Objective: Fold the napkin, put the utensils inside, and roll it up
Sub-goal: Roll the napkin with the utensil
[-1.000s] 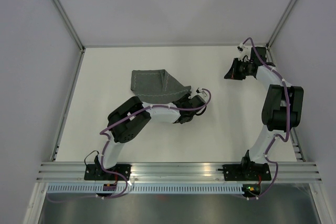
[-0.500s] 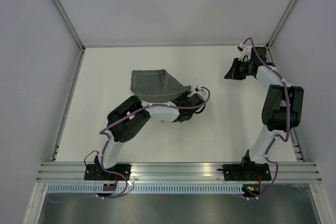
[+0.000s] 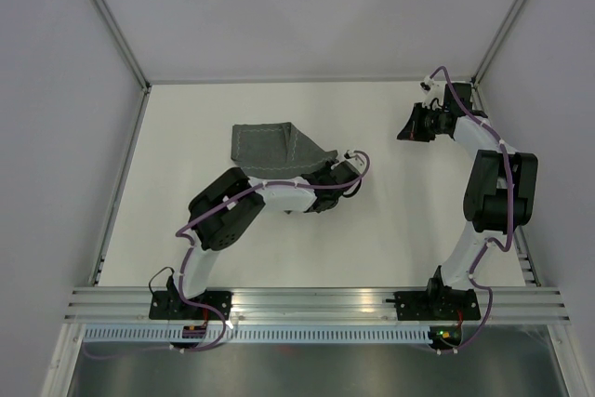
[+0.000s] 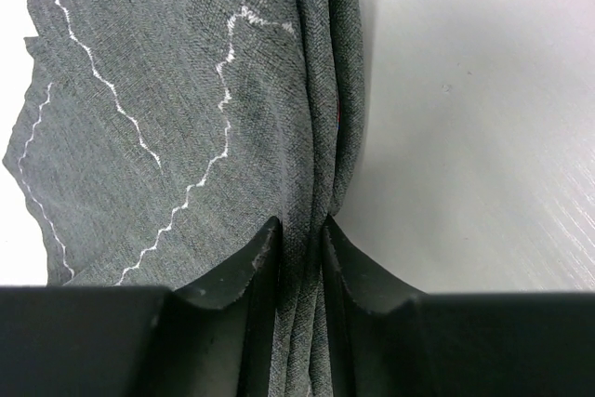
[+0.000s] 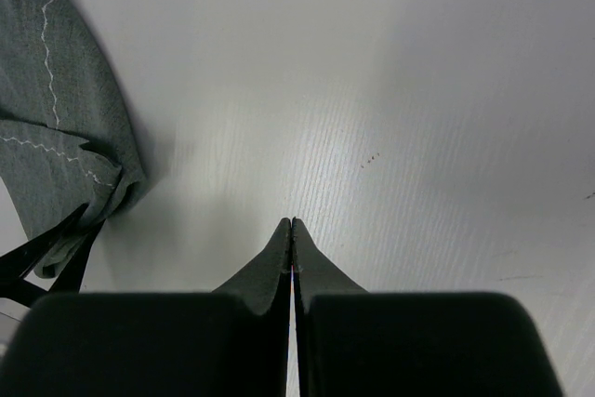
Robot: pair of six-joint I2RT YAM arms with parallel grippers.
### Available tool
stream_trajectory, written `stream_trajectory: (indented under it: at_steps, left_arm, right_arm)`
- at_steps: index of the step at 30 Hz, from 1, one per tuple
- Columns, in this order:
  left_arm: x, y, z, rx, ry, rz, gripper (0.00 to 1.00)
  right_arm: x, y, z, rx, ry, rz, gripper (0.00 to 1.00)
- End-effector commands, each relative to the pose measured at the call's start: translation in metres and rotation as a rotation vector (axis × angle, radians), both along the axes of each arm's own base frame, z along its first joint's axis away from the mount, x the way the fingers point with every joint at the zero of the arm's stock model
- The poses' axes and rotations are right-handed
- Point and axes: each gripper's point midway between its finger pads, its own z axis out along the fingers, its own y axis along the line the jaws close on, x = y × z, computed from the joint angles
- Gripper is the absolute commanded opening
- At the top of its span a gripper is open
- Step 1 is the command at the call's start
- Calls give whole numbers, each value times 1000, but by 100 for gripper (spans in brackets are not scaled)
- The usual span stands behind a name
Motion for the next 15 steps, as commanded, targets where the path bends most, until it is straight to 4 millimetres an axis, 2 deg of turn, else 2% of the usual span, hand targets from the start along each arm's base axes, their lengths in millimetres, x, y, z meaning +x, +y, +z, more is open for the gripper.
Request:
stream_trajectory:
  at_steps: [1,11,15]
  left_arm:
    - [-22,7,-41,38,170,-55,29]
    - [-27,5,-49,-2,246,-79,18]
    - [-37,-2,-53,-48,326,-116,10]
  right_arm:
    - [3,-1,21,4,-59,13,0]
    - [2,0,22,1,-62,24,0]
    - [0,0,24,-9,-70,35,0]
